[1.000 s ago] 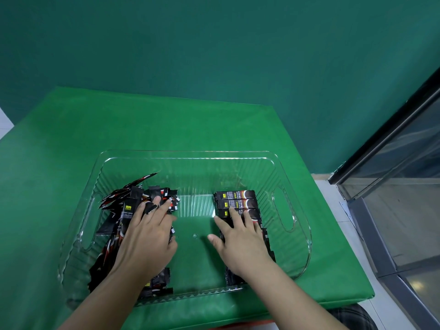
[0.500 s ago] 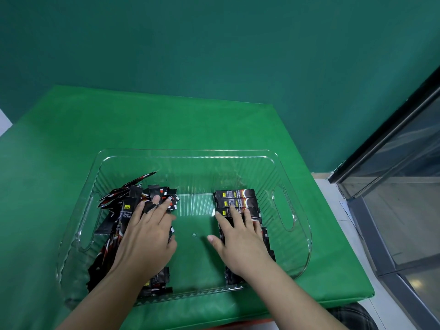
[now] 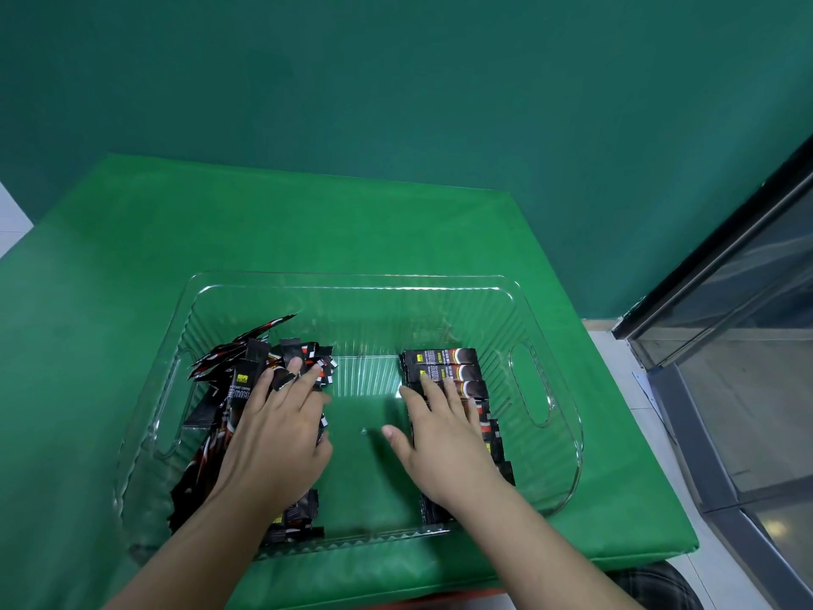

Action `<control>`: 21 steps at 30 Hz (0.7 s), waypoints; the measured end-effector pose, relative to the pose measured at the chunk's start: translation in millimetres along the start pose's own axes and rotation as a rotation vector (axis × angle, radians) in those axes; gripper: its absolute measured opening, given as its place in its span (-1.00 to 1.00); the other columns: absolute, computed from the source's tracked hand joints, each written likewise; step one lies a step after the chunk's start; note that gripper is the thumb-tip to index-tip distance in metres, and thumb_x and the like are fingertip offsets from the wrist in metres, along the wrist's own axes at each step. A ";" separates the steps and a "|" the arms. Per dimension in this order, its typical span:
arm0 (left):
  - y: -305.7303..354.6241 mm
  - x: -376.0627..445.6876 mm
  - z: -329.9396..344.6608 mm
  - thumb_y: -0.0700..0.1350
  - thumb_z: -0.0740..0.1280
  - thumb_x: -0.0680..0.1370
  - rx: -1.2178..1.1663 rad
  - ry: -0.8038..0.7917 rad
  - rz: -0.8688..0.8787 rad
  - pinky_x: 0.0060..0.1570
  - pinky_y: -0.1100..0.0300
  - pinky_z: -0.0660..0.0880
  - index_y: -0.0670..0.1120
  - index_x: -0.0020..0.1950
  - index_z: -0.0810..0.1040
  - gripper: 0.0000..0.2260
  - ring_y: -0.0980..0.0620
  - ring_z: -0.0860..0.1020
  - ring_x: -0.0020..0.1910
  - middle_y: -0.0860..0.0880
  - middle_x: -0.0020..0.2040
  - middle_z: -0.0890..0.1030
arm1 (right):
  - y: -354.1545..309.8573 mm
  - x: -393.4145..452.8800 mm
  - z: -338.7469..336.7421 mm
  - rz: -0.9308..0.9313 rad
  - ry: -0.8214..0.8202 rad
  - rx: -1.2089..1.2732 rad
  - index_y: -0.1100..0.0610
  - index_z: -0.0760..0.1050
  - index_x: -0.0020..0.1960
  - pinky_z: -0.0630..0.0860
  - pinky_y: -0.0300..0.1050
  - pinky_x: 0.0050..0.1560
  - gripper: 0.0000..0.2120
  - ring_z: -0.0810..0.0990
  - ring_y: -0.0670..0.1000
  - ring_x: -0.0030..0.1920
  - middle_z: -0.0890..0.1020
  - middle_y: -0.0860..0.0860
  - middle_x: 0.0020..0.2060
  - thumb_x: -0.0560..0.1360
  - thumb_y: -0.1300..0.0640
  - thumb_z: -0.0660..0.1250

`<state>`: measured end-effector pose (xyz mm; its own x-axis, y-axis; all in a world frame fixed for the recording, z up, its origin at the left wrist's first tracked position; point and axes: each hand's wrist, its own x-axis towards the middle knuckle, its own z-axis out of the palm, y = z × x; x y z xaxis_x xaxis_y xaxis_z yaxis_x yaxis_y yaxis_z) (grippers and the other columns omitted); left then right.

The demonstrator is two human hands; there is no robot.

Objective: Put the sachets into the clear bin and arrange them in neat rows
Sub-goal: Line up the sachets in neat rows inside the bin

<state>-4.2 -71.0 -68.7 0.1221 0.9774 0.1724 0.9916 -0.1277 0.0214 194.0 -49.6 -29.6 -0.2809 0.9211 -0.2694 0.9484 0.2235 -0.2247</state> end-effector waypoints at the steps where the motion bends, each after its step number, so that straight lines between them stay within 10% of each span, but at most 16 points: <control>1: 0.2 -0.1 -0.3 -0.05 0.50 0.24 0.000 -0.002 -0.004 0.34 -0.05 0.10 -0.06 -0.06 0.64 -0.70 -0.06 0.58 0.17 -0.14 0.24 0.58 | -2.8 1.9 -0.1 -0.034 0.019 0.008 -0.01 0.07 0.51 -0.17 0.15 0.49 -0.47 -0.13 0.07 0.53 0.02 -0.01 0.53 0.60 -0.16 0.03; 7: 1.2 -0.2 -0.7 -0.08 0.53 0.20 0.002 0.013 -0.002 0.32 -0.06 0.12 -0.08 -0.07 0.64 -0.67 -0.13 0.54 0.23 -0.16 0.23 0.58 | -25.0 28.8 0.8 -0.222 0.106 0.124 0.10 0.38 0.36 0.30 -0.05 0.29 -0.65 0.39 0.06 0.28 0.51 0.02 0.27 0.60 0.08 0.19; 16: 0.3 -0.5 0.2 -0.05 0.40 0.26 -0.032 0.044 0.004 0.34 -0.05 0.14 -0.07 -0.07 0.62 -0.74 -0.09 0.58 0.16 -0.13 0.21 0.59 | -60.4 78.0 -10.2 -0.173 -0.023 0.492 0.03 0.38 0.40 0.43 -0.15 0.12 -0.62 0.53 0.10 0.07 0.57 0.11 0.21 0.60 0.20 0.16; 21: 0.4 -0.7 1.0 -0.05 0.34 0.28 -0.043 0.051 0.005 0.35 -0.05 0.14 -0.07 -0.07 0.63 -0.74 -0.08 0.57 0.18 -0.13 0.20 0.60 | -56.8 76.7 -7.8 -0.189 -0.003 0.445 0.16 0.34 0.43 0.25 -0.11 0.41 -0.62 0.34 0.07 0.38 0.42 0.06 0.37 0.61 0.19 0.16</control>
<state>-3.9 -71.5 -69.8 0.1234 0.9670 0.2229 0.9881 -0.1406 0.0627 119.7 10.8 -30.2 -0.4432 0.8766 -0.1875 0.7259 0.2282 -0.6488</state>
